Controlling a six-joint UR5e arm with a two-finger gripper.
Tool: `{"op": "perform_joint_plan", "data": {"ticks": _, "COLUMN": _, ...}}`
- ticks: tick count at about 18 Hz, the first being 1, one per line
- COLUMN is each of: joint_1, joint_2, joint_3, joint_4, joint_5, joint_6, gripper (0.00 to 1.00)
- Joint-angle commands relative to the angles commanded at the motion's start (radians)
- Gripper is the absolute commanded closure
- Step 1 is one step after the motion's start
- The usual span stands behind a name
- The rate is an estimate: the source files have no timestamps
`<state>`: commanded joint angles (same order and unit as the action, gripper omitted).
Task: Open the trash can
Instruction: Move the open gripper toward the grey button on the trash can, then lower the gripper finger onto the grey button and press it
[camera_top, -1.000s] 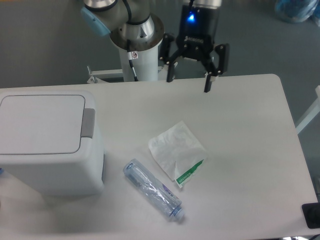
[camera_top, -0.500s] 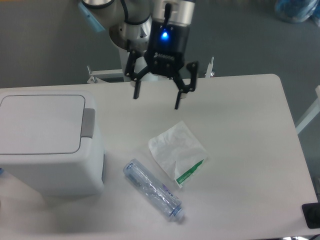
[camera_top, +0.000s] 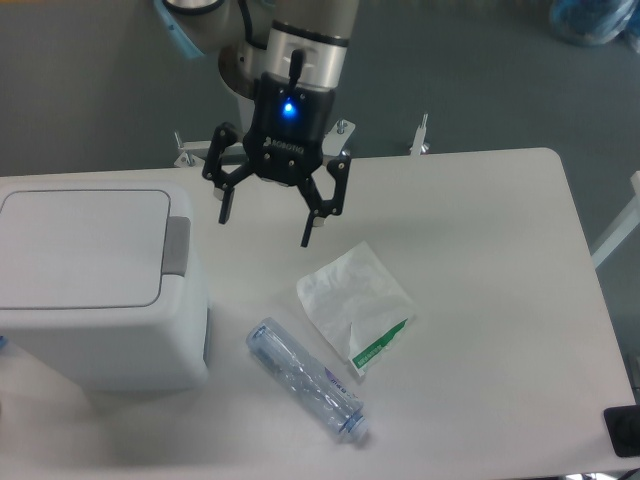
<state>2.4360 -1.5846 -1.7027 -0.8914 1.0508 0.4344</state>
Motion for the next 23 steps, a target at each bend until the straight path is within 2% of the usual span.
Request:
{"op": "perform_joint_plan", "data": {"ticks": 4, "joint_1": -0.026, "joint_2": -0.029, "joint_3": -0.002, "joint_4": 0.068, "joint_5": 0.000, "joint_6": -0.092, "gripper": 0.00}}
{"op": "perform_joint_plan", "data": {"ticks": 23, "joint_1": -0.057, "joint_2": -0.043, "joint_3": -0.032, "joint_4": 0.069, "joint_5": 0.003, "joint_6": -0.108, "gripper": 0.00}}
